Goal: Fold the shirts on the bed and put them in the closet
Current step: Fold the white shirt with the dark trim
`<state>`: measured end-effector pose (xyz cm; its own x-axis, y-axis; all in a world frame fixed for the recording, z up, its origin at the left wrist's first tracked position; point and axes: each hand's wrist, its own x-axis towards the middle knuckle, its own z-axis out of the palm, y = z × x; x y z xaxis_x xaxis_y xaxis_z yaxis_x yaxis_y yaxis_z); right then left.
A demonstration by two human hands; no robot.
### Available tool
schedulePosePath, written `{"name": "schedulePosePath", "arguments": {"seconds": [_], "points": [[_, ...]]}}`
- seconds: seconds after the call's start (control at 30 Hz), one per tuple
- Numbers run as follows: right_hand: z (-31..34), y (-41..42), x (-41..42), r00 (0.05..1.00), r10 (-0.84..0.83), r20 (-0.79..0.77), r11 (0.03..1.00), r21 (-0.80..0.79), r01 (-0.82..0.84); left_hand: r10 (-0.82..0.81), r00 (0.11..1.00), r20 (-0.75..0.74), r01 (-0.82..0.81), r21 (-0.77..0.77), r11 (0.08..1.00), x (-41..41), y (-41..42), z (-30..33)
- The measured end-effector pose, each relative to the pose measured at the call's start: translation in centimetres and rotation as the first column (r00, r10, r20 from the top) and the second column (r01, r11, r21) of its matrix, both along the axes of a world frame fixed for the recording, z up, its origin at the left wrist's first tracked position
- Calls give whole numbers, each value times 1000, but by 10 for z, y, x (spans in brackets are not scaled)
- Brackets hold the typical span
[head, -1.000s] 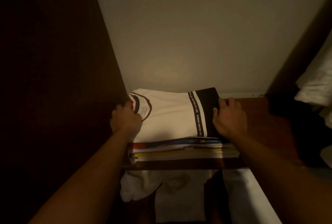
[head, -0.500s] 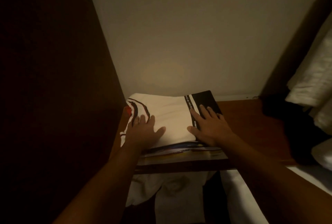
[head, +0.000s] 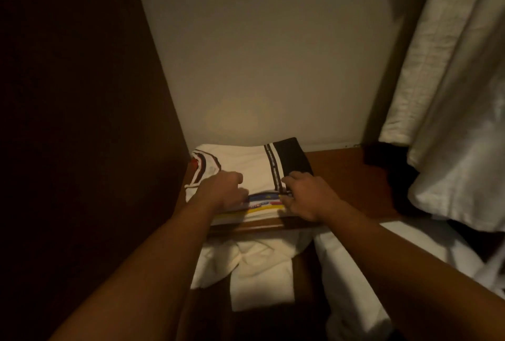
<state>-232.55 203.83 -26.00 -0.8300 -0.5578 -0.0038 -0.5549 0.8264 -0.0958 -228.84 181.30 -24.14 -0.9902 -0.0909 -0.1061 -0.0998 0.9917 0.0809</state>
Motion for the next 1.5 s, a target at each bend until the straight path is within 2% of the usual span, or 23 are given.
{"name": "schedulePosePath", "arguments": {"seconds": [0.17,0.3,0.53,0.73,0.9,1.03,1.17,1.33,1.5], "points": [[20,15,35,995,76,-59,997,-6,-77,-65,998,22,64,45,997,39,16,18],[70,13,57,986,157,-56,986,63,-154,-40,997,61,35,80,996,67,8,70],[220,-9,117,982,190,1,975,118,-189,11,990,138,-24,91,996,135,1,206],[358,-15,205,975,144,170,982,99,-162,-24,977,214,6,85,996,224,18,343],[424,-12,273,962,101,255,994,19,-109,-28,976,216,-9,166,986,297,35,423],[444,-2,325,939,21,344,998,-68,3,-28,960,279,-27,189,982,354,37,446],[447,3,358,927,14,375,997,-73,14,28,952,306,-94,204,974,394,34,454],[454,-5,393,918,84,388,995,-79,-57,157,943,295,-218,188,958,453,31,452],[458,-27,442,895,192,403,981,-67,-181,209,929,306,-277,198,940,526,15,447]]}}
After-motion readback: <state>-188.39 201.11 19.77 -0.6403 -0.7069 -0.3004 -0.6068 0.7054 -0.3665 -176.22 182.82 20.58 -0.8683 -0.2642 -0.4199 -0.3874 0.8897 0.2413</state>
